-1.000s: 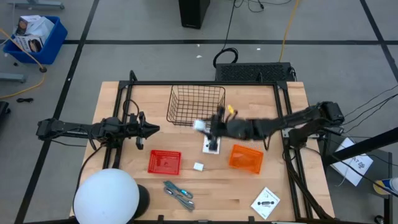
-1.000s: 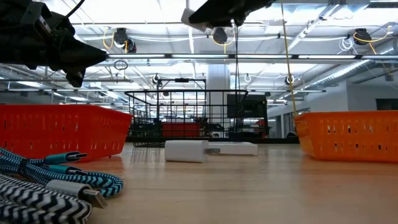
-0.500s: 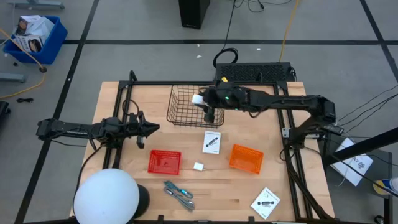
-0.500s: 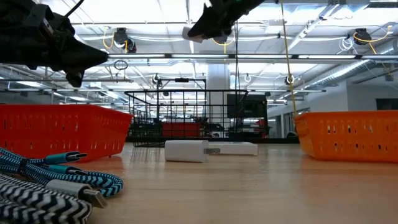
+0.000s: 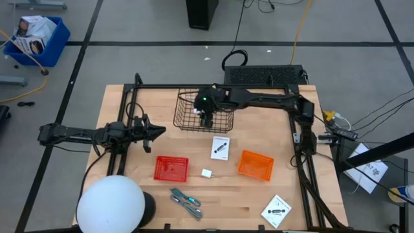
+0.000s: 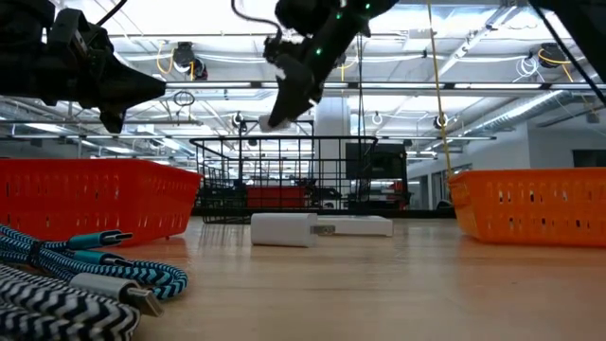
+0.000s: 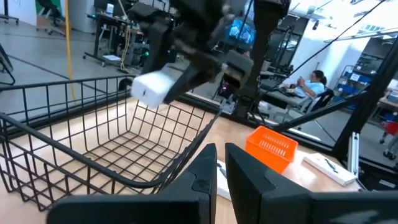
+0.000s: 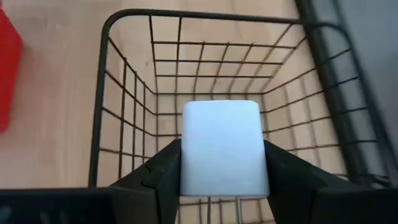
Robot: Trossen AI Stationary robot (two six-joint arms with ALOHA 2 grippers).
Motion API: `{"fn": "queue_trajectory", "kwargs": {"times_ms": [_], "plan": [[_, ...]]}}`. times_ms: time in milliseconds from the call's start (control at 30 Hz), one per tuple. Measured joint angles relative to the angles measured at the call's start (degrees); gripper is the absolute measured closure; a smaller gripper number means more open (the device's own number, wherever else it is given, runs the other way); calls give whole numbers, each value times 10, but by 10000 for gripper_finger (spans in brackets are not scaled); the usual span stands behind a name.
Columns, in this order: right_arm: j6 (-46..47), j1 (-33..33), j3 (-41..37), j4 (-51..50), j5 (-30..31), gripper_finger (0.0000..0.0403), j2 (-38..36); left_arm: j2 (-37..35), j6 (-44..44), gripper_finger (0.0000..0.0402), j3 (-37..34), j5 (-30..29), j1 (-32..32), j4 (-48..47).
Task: Pick and place items into bin
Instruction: Put the bottom white charger adapter into wire basket
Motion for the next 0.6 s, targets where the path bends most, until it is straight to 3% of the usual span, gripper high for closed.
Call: {"fn": "queue_trajectory", "kwargs": {"times_ms": [600], "plan": [[13, -46, 1, -21, -55, 229, 38, 0, -1, 364, 0, -8, 0, 1]]}}
